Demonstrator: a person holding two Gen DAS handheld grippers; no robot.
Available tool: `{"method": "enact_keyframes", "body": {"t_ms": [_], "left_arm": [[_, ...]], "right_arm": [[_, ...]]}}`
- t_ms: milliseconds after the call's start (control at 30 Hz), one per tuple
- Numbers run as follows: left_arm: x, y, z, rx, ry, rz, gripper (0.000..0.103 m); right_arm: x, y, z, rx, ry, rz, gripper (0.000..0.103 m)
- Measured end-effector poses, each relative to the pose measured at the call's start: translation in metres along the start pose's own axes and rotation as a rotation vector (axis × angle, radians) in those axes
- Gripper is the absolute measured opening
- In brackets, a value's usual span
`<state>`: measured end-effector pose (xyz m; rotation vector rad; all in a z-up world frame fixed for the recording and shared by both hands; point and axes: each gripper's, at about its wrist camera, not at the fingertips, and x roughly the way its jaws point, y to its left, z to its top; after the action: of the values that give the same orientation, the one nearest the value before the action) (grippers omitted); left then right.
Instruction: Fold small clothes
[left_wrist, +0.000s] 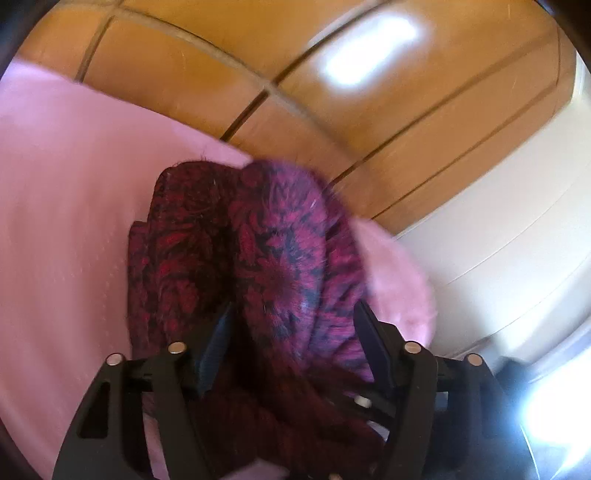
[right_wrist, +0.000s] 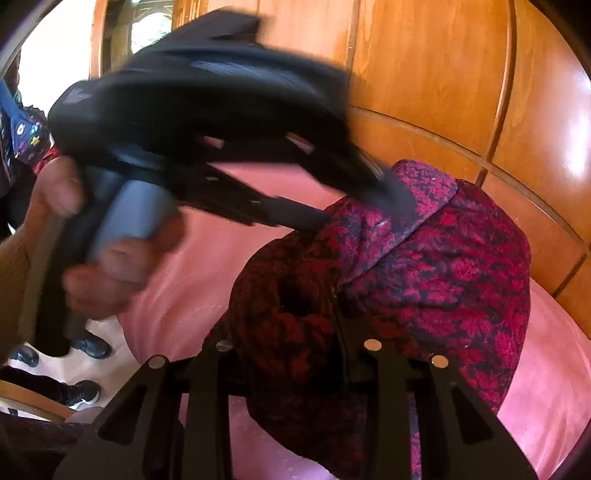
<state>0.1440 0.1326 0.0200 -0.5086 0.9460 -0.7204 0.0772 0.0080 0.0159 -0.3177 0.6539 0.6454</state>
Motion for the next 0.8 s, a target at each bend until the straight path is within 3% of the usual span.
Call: {"method": "enact_keyframes", "body": {"t_ms": [33, 100, 167, 300, 400, 533, 600, 667, 733, 800], "left_arm": [[0.009, -0.002, 0.001, 0.023, 0.035, 0.031, 0.029], [0.018, -0.004, 0.001, 0.050, 0.044, 0.060, 0.021], [0.019, -0.008, 0.003, 0.053, 0.030, 0.059, 0.019], [0.016, -0.012, 0.007, 0.069, 0.006, 0.066, 0.017], [0.007, -0.012, 0.005, 0.082, -0.006, 0.076, 0.017], [-0.009, -0.012, 0.005, 0.089, -0.023, 0.105, 0.016], [-0.015, -0.010, 0.006, 0.090, -0.026, 0.134, 0.016], [-0.018, -0.004, 0.006, 0.084, -0.026, 0.168, 0.016], [-0.017, 0.004, 0.002, 0.096, -0.013, 0.261, 0.019], [-0.007, 0.018, -0.007, 0.071, 0.013, 0.329, 0.025]], "right_arm": [[0.000, 0.001, -0.001, -0.014, -0.005, -0.011, 0.030], [-0.004, -0.002, -0.006, -0.023, -0.005, -0.025, 0.034], [-0.015, -0.012, -0.010, 0.004, -0.022, 0.007, 0.040], [-0.054, -0.051, -0.015, 0.156, -0.028, 0.232, 0.058], [-0.089, -0.091, -0.028, 0.291, -0.072, 0.280, 0.059], [-0.097, -0.128, -0.050, 0.406, -0.059, 0.176, 0.058], [-0.082, -0.142, -0.050, 0.438, -0.041, 0.173, 0.055], [-0.069, -0.138, -0.046, 0.414, -0.030, 0.169, 0.051], [-0.050, -0.128, -0.040, 0.359, 0.003, 0.134, 0.051], [-0.031, -0.116, -0.042, 0.272, 0.028, 0.047, 0.051]]}}
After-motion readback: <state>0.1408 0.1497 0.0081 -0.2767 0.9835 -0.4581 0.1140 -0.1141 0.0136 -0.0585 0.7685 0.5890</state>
